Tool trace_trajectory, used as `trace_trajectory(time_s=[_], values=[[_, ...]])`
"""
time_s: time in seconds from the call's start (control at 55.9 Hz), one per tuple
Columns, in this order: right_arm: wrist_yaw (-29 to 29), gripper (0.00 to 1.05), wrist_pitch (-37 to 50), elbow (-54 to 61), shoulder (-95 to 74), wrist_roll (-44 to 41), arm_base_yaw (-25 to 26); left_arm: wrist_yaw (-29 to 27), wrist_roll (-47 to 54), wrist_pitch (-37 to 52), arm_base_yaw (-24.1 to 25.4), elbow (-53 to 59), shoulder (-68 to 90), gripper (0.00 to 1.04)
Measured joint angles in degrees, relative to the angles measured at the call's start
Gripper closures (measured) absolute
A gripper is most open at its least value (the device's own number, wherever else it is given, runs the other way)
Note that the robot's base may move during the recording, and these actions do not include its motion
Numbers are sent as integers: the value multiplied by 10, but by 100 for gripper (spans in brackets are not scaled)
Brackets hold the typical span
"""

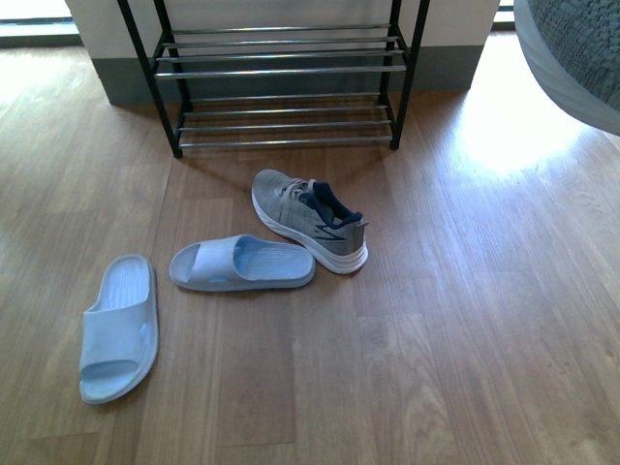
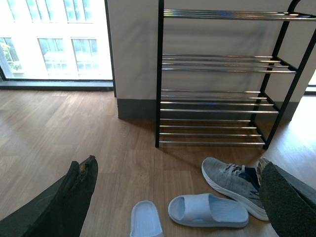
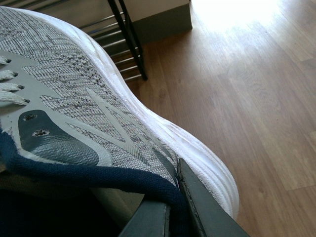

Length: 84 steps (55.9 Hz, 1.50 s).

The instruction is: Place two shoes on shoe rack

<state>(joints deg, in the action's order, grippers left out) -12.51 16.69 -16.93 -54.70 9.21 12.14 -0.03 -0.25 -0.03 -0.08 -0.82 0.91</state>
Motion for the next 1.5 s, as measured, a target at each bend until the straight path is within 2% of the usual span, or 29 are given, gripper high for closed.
trace_trajectory(time_s=[1.323,1.341,1.377,1.395,1.413,1.466,1.502], values=[[5,103,0,0,0,0,2,0,0,0,0,0,0,9],[5,103,0,0,0,0,2,-10,-2,-2,-2,-1,2,9],[5,103,0,0,0,0,2,-71,-10,-30,-19,-10,15,9],[5,103,0,0,0,0,2,-138,-25,-64,-45,-24,40,9],[5,103,0,0,0,0,2,-182,-30,-78,-61,-32,64,9],[5,103,0,0,0,0,2,-253,-41,-76,-71,-48,137,9],[5,103,0,0,0,0,2,-256,-42,-52,-67,-54,184,9]])
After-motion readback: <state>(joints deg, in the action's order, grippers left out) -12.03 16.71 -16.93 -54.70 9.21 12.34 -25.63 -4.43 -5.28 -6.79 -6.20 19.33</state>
